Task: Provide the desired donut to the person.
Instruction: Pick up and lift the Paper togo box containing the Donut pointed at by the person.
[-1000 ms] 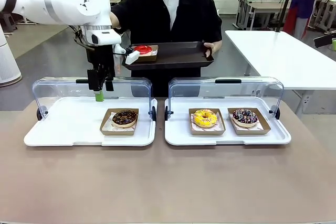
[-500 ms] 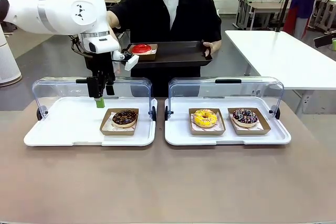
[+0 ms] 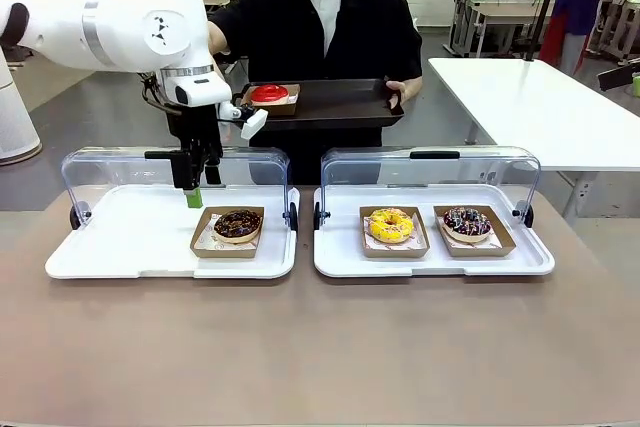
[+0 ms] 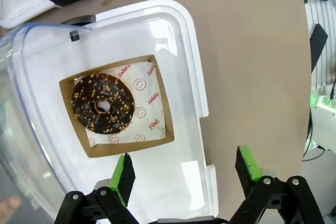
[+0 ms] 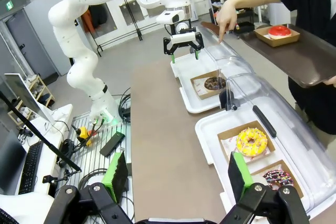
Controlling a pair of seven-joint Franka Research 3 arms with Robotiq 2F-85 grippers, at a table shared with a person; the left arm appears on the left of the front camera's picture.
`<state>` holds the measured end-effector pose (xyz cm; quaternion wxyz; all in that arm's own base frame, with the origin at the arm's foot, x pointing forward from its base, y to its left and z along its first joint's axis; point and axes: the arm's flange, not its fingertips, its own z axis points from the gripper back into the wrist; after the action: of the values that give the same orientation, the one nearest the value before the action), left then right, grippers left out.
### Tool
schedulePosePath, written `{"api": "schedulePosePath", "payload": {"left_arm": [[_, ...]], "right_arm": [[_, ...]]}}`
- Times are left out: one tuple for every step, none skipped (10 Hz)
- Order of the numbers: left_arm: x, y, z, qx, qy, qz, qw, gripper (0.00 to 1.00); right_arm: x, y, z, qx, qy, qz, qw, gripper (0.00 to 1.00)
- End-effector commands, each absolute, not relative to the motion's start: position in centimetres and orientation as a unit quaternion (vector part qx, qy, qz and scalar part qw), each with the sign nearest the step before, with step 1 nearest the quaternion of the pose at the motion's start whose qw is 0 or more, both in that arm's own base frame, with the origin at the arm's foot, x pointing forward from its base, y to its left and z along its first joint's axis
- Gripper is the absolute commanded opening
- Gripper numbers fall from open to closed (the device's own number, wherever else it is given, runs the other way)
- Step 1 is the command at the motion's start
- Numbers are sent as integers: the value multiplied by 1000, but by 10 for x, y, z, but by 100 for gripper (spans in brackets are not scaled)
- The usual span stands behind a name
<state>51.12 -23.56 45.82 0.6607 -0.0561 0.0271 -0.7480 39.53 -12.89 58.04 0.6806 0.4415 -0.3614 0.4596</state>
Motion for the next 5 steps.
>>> {"api": "schedulePosePath", "payload": {"left_arm": [[484, -247, 426, -4, 6, -758, 652, 100], [478, -249, 415, 11, -6, -755, 656, 100], [470, -252, 402, 25, -12, -756, 654, 100], [464, -254, 395, 29, -15, -759, 650, 100], [460, -254, 392, 46, -21, -757, 652, 100]], "right_arm": [[395, -128, 582, 445, -367, 459, 676, 100], [395, -128, 582, 445, -367, 459, 676, 100], [395, -128, 582, 445, -367, 459, 676, 100], [395, -128, 582, 445, -367, 459, 676, 100], [395, -128, 582, 445, -367, 459, 676, 100]]}}
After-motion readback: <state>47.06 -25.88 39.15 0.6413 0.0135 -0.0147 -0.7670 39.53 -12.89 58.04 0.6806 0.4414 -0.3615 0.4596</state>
